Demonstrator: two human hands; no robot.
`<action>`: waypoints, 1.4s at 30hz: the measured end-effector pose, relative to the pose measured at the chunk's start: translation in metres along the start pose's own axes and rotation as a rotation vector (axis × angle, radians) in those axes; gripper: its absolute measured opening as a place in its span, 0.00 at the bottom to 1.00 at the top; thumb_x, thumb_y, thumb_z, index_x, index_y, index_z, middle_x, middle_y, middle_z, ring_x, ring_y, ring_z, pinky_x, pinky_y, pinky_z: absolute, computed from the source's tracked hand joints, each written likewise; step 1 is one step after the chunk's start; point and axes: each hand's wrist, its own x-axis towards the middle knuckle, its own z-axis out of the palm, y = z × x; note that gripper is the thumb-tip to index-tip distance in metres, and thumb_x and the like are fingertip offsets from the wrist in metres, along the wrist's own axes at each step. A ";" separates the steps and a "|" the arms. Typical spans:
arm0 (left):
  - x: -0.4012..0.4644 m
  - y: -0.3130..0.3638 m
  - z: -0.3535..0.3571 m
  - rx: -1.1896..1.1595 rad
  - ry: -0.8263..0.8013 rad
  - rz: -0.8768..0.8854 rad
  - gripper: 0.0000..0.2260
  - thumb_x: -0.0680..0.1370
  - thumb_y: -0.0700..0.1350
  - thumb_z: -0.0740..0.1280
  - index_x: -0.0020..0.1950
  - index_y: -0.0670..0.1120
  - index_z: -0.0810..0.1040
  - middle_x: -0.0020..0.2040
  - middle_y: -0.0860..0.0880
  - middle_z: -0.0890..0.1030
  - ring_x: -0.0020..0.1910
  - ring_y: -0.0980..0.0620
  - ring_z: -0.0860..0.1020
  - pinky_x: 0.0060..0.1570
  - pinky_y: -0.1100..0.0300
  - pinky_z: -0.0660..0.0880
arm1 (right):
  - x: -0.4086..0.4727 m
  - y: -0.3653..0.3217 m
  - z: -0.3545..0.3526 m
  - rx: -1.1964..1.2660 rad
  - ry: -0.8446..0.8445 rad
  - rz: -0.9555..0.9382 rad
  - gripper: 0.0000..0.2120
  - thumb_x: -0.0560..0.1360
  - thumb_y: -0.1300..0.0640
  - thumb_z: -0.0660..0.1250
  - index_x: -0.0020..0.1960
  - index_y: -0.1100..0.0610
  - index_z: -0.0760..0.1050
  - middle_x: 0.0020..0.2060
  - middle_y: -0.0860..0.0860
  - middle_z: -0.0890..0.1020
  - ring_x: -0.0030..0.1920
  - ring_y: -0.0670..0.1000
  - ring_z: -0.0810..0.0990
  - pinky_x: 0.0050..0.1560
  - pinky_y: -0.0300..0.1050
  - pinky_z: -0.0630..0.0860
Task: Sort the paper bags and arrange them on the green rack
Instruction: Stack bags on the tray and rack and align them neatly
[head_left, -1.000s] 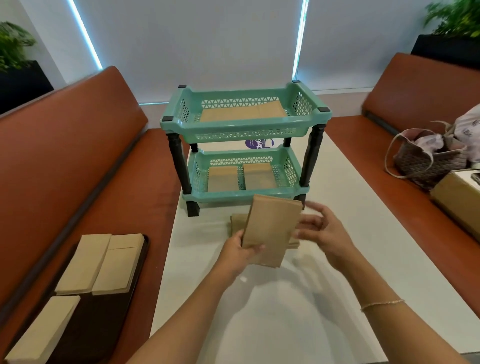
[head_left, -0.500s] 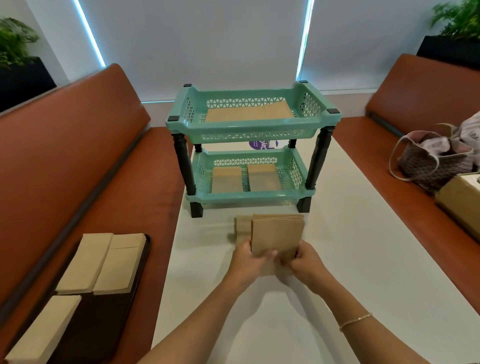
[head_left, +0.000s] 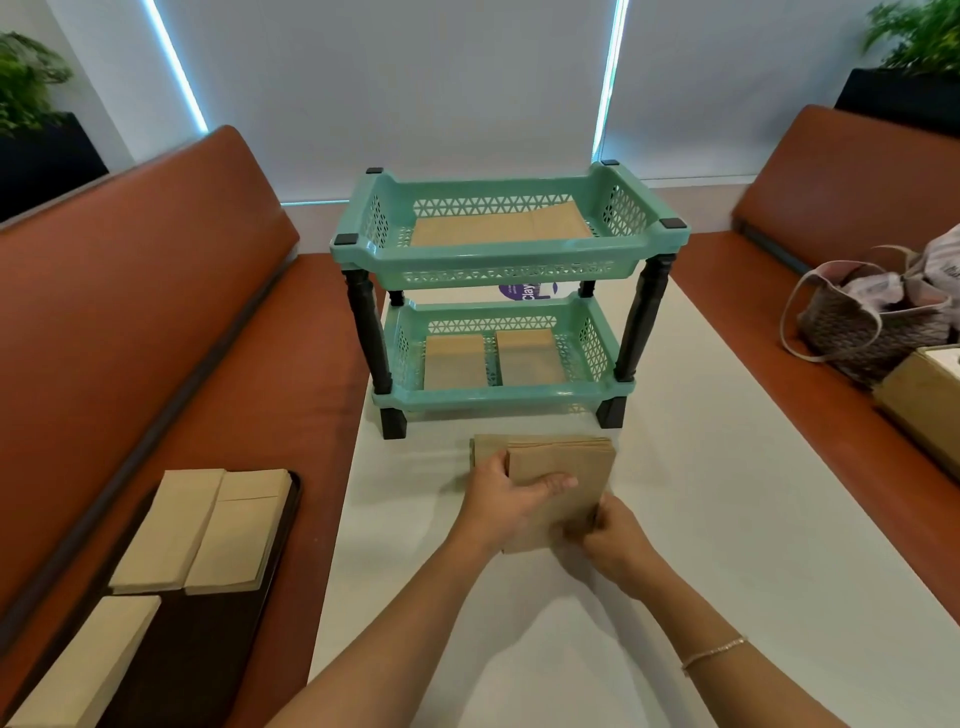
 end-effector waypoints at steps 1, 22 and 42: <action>-0.001 -0.001 0.000 -0.006 -0.006 -0.009 0.16 0.67 0.39 0.77 0.51 0.49 0.78 0.47 0.53 0.82 0.48 0.55 0.79 0.51 0.61 0.76 | 0.001 0.000 0.000 0.000 0.001 0.004 0.17 0.69 0.72 0.68 0.51 0.54 0.73 0.42 0.49 0.80 0.46 0.53 0.79 0.46 0.44 0.77; 0.000 -0.030 -0.046 0.162 -0.114 -0.019 0.13 0.70 0.32 0.72 0.44 0.50 0.80 0.41 0.54 0.82 0.40 0.58 0.80 0.43 0.64 0.77 | -0.005 -0.020 -0.054 -0.057 -0.024 -0.081 0.13 0.65 0.75 0.71 0.40 0.58 0.77 0.35 0.51 0.80 0.36 0.50 0.77 0.36 0.40 0.76; 0.033 0.057 -0.046 0.585 -0.069 0.074 0.10 0.71 0.42 0.73 0.51 0.50 0.79 0.45 0.54 0.81 0.47 0.56 0.79 0.41 0.68 0.73 | 0.013 -0.095 -0.058 -0.733 -0.049 -0.255 0.13 0.70 0.64 0.64 0.36 0.47 0.68 0.34 0.45 0.74 0.40 0.50 0.73 0.34 0.33 0.65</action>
